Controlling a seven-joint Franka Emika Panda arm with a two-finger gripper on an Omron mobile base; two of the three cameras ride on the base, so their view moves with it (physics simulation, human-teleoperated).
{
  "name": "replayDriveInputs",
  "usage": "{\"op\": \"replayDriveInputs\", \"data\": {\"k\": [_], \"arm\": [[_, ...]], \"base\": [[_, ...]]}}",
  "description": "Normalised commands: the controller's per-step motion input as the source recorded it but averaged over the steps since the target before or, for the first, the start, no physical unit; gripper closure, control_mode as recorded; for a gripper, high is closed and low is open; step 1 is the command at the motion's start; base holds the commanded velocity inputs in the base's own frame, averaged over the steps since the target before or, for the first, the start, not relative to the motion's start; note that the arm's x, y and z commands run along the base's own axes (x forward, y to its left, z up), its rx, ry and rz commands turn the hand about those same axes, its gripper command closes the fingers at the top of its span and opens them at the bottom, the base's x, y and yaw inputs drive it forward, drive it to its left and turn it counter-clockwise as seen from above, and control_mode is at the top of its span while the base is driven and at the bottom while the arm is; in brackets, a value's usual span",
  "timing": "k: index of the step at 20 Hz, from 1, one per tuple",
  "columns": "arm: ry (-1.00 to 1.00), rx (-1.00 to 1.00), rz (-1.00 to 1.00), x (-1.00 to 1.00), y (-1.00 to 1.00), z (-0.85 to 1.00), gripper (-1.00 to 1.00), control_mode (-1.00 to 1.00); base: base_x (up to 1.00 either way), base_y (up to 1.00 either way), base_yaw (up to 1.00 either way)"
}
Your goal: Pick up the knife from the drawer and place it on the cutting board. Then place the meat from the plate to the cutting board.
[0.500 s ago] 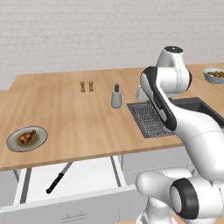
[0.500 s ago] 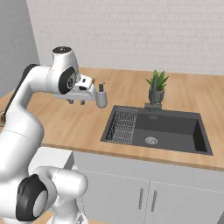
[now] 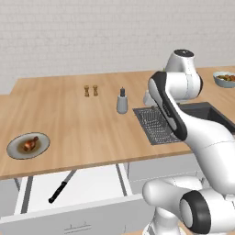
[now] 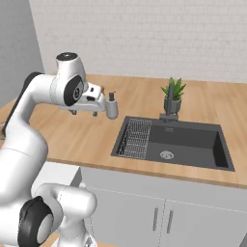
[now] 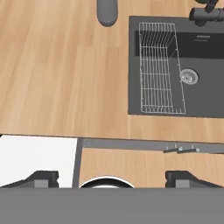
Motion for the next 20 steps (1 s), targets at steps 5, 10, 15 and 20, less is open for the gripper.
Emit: {"op": "replayDriveInputs", "data": {"k": [5,10,15,20], "arm": [[0.00,0.00,0.00,0.00,0.00,0.00,-1.00,1.00],[0.00,0.00,0.00,0.00,0.00,0.00,-1.00,1.00],[0.00,0.00,0.00,0.00,0.00,0.00,-1.00,1.00],[0.00,0.00,0.00,0.00,0.00,0.00,-1.00,1.00]], "base": [[-0.15,-0.76,0.19],[-0.20,-0.98,0.43],[-0.16,-0.50,0.74],[-0.03,-0.19,0.83]]}}
